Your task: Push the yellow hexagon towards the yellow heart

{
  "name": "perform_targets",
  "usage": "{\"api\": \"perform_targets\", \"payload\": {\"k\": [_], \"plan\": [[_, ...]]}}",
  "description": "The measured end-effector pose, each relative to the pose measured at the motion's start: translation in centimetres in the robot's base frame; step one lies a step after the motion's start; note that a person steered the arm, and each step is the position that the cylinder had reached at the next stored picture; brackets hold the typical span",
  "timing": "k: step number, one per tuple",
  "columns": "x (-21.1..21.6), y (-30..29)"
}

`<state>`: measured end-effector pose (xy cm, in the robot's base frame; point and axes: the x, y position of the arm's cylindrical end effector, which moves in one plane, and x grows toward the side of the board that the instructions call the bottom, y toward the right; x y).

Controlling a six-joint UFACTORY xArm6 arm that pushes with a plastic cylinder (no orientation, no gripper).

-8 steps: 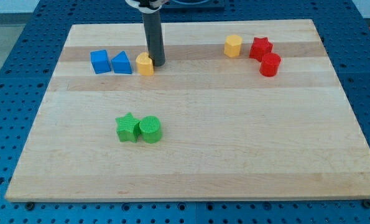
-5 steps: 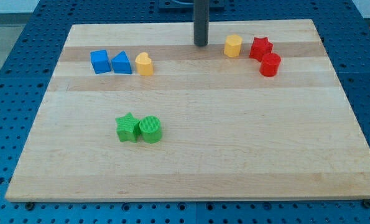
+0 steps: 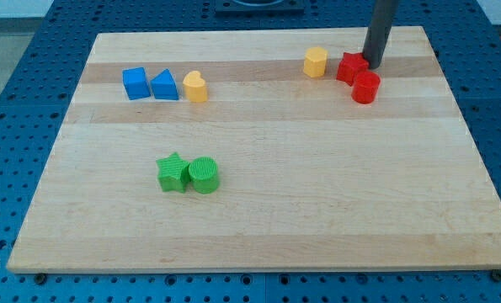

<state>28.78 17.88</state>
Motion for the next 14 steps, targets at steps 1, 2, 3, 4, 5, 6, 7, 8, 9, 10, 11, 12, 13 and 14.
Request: {"api": "perform_targets", "payload": {"k": [1, 2, 3, 4, 5, 6, 7, 8, 9, 10, 11, 12, 13, 14], "plan": [[0.0, -0.9], [0.8, -2.6], [4.5, -3.4], [1.9, -3.3], [-2.7, -3.3], [-2.6, -3.7], [-1.2, -4.4], [-0.4, -5.2], [-0.3, -6.1], [0.3, -7.4], [1.6, -9.0], [2.9, -10.6], [4.4, -12.5], [5.6, -13.7]]}}
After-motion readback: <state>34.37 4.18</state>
